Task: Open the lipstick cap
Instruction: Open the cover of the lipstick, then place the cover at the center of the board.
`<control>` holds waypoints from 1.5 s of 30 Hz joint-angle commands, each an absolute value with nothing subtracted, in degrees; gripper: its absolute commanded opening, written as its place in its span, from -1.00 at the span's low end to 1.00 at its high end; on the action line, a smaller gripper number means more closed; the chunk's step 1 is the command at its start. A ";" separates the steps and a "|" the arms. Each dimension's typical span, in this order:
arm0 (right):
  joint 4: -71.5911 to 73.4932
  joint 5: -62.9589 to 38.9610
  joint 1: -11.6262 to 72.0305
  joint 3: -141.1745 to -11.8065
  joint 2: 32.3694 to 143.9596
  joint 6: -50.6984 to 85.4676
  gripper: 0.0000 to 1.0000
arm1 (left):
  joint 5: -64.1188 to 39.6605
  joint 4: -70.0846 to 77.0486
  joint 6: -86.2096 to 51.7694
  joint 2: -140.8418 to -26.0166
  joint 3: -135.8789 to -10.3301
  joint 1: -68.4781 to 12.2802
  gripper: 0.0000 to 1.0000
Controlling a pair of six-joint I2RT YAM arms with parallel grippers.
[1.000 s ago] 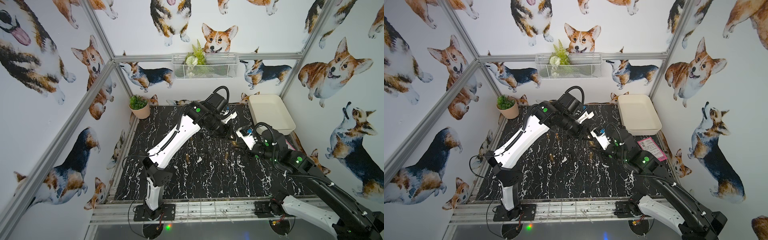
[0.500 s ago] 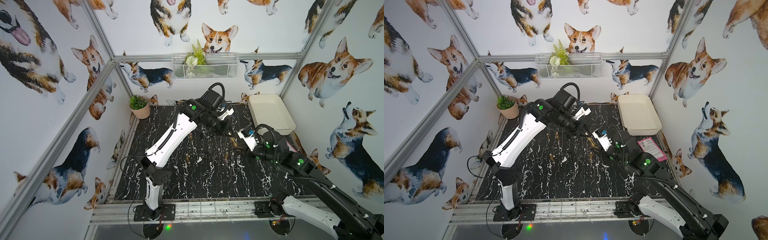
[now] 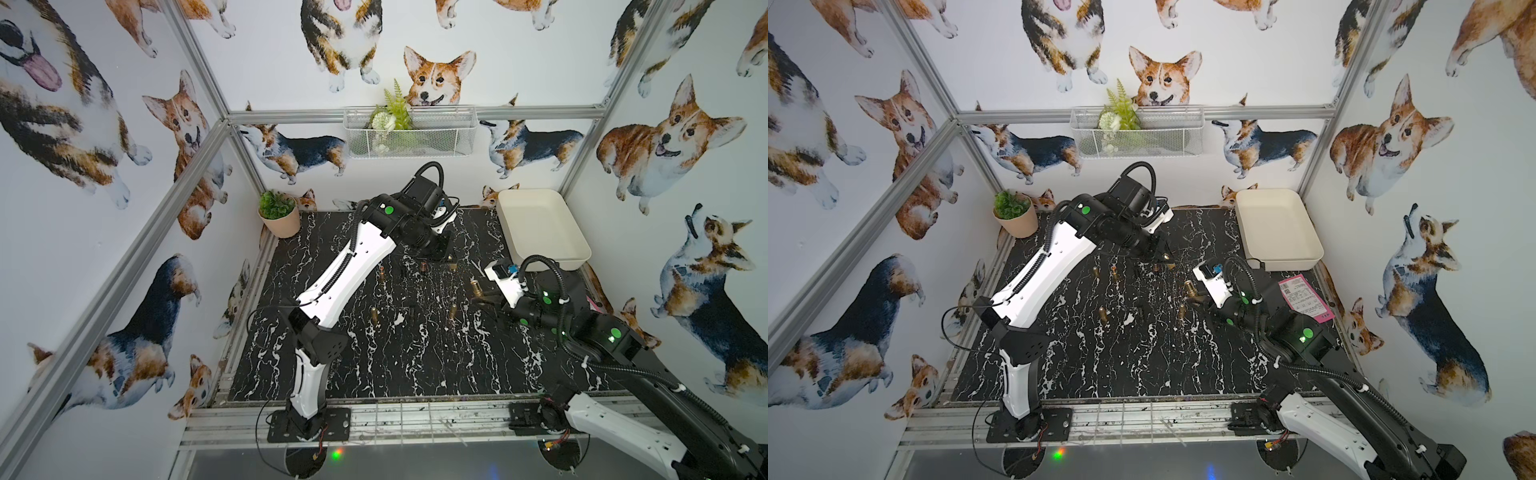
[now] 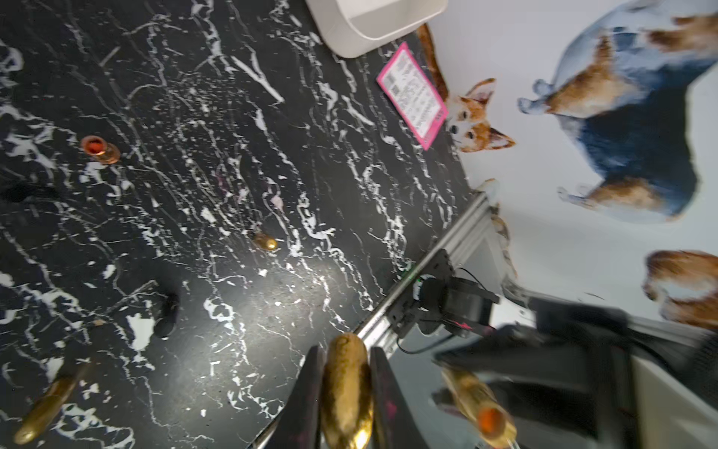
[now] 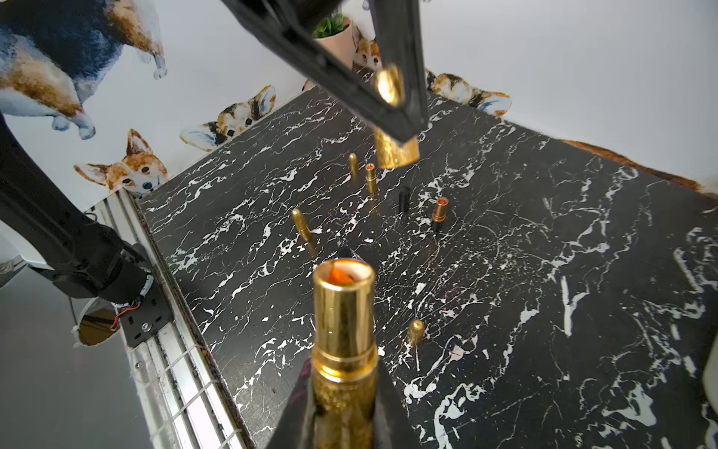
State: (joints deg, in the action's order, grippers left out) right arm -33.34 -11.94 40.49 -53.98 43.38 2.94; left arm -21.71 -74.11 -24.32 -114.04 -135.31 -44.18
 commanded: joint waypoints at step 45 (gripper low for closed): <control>-36.84 1.14 40.45 -51.44 31.94 -1.13 -1.00 | 8.43 -48.10 -28.56 -140.53 -121.85 -46.93 -0.95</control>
